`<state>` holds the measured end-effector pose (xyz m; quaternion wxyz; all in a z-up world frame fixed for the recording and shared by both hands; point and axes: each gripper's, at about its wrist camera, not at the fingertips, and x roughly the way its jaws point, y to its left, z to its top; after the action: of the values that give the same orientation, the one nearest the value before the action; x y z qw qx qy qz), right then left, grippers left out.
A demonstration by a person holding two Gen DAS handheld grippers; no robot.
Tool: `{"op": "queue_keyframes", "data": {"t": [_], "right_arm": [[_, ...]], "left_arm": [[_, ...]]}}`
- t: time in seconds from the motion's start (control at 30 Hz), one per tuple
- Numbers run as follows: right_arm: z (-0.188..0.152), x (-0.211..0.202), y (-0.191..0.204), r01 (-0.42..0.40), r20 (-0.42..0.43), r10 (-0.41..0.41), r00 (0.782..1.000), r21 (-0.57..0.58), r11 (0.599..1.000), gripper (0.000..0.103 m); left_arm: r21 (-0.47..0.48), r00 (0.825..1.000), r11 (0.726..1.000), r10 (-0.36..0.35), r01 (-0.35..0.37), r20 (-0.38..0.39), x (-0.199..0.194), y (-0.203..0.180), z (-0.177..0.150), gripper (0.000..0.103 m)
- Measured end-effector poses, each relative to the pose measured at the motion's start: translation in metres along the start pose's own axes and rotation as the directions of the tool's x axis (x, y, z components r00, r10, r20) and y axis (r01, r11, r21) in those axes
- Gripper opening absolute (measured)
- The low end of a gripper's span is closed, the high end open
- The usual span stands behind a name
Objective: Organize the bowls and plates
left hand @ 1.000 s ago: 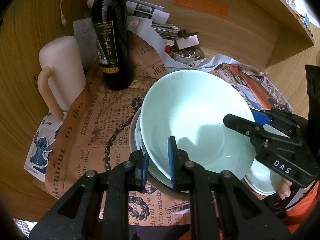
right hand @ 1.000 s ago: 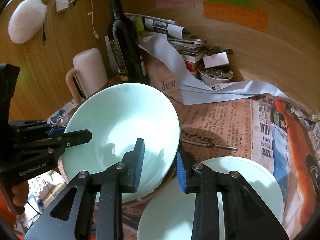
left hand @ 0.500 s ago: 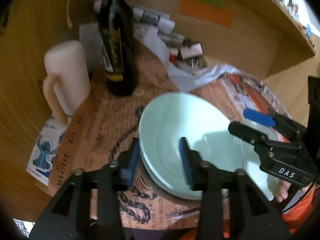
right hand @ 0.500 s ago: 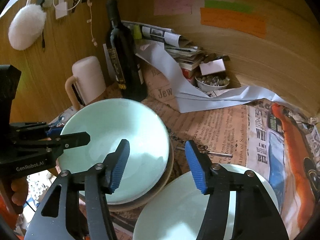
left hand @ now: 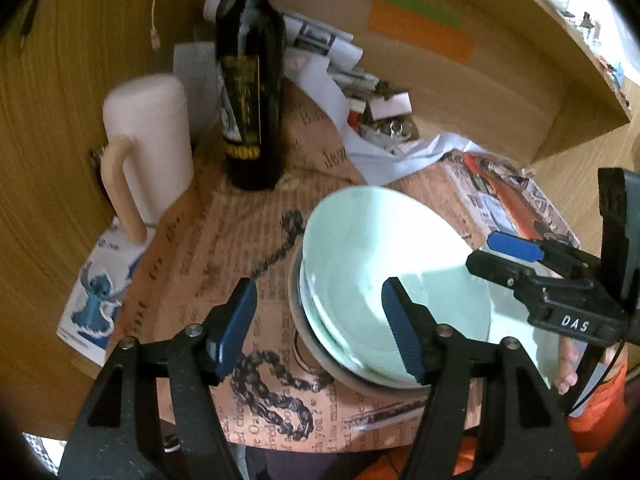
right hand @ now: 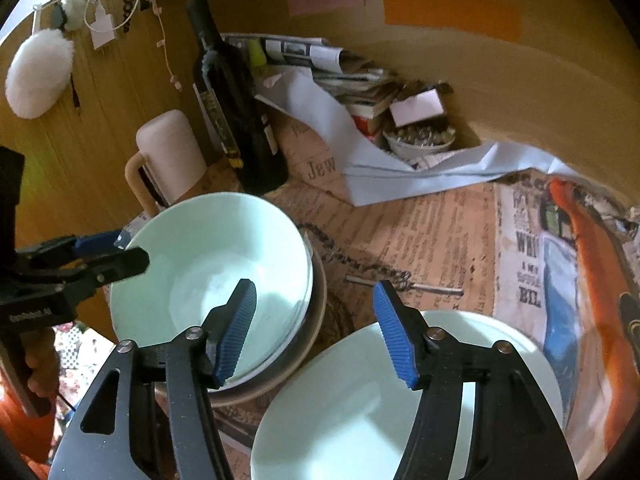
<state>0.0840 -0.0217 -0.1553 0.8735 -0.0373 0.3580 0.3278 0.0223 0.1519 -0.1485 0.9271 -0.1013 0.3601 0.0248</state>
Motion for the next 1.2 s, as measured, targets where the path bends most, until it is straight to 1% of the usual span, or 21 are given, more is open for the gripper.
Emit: {"op": "queue_keyframes", "data": {"t": [0.17, 0.4, 0.47, 0.53, 0.57, 0.6, 0.63, 0.83, 0.97, 1.2], "right_arm": [[-0.003, 0.007, 0.002, -0.011, -0.036, 0.011, 0.999, 0.002, 1.000, 0.057], [-0.006, 0.018, 0.002, -0.034, -0.087, 0.035, 0.996, 0.012, 0.999, 0.057], [-0.005, 0.020, 0.003, -0.038, -0.096, 0.039, 0.995, 0.013, 0.999, 0.055], [-0.005, 0.023, 0.003, -0.049, -0.113, 0.050, 0.992, 0.014, 0.999, 0.045], [-0.005, 0.025, 0.004, -0.048, -0.123, 0.049, 0.991, 0.010, 0.999, 0.043], [-0.005, 0.027, 0.005, -0.050, -0.130, 0.051, 0.990, 0.006, 0.999, 0.038], [-0.005, 0.029, 0.006, -0.054, -0.135, 0.054, 0.989, 0.005, 0.999, 0.037], [-0.006, 0.032, 0.010, -0.033, -0.145, 0.032, 0.989, -0.011, 0.999, 0.037], [-0.006, 0.032, 0.014, -0.003, -0.136, -0.001, 0.991, -0.026, 1.000, 0.036], [-0.005, 0.030, 0.015, 0.015, -0.115, -0.016, 0.993, -0.012, 1.000, 0.033]], "left_arm": [[-0.003, 0.998, 0.999, -0.034, 0.034, -0.055, 0.010, -0.003, -0.009, 0.065], [-0.064, 0.989, 0.993, -0.106, 0.100, -0.104, 0.023, 0.002, -0.012, 0.065], [-0.070, 0.986, 0.991, -0.122, 0.115, -0.114, 0.026, 0.003, -0.011, 0.065], [-0.068, 0.983, 0.989, -0.138, 0.130, -0.123, 0.028, 0.001, -0.011, 0.065], [-0.067, 0.980, 0.988, -0.148, 0.141, -0.130, 0.029, 0.000, -0.011, 0.065], [-0.065, 0.980, 0.988, -0.149, 0.142, -0.133, 0.029, 0.000, -0.011, 0.065], [-0.061, 0.980, 0.988, -0.147, 0.140, -0.132, 0.029, -0.002, -0.011, 0.065], [-0.058, 0.980, 0.988, -0.150, 0.144, -0.128, 0.029, 0.000, -0.011, 0.065], [-0.049, 0.984, 0.991, -0.126, 0.121, -0.128, 0.029, -0.003, -0.011, 0.064], [-0.042, 0.988, 0.995, -0.093, 0.088, -0.122, 0.031, -0.005, -0.011, 0.064]]}}
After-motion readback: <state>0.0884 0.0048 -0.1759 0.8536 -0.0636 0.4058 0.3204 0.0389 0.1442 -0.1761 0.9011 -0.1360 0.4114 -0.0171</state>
